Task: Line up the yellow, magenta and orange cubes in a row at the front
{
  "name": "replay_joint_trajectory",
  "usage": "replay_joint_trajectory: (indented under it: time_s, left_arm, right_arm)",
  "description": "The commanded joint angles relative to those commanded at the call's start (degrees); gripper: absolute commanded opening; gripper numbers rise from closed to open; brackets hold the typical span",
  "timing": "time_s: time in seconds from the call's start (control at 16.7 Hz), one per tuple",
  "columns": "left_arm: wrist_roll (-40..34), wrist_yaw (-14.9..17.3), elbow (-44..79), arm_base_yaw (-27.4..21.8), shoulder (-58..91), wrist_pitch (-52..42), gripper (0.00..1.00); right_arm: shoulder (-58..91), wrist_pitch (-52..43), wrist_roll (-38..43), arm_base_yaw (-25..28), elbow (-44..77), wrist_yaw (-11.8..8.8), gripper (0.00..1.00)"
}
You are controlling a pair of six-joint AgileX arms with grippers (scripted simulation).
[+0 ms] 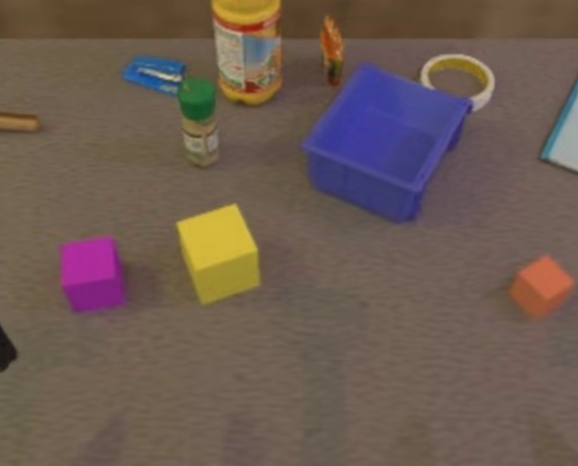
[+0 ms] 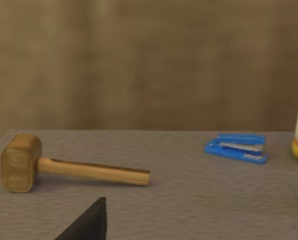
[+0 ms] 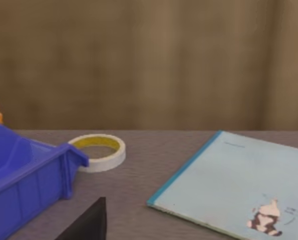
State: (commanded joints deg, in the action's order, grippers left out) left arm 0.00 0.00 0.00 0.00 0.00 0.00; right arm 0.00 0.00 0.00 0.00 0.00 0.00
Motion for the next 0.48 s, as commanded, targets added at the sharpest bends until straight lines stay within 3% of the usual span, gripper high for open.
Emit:
replay_joint_trajectory:
  time_s: [0.24, 0.48]
  left_arm:
    - [0.0, 0.0, 0.0, 0.0, 0.0, 0.0, 1.0]
    - [0.0, 0.0, 0.0, 0.0, 0.0, 0.0, 1.0]
  right_arm:
    - [1.7, -1.2, -0.4, 0.4, 1.7, -0.1, 1.0]
    - [12.5, -8.2, -2.7, 2.1, 11.6, -0.2, 1.0]
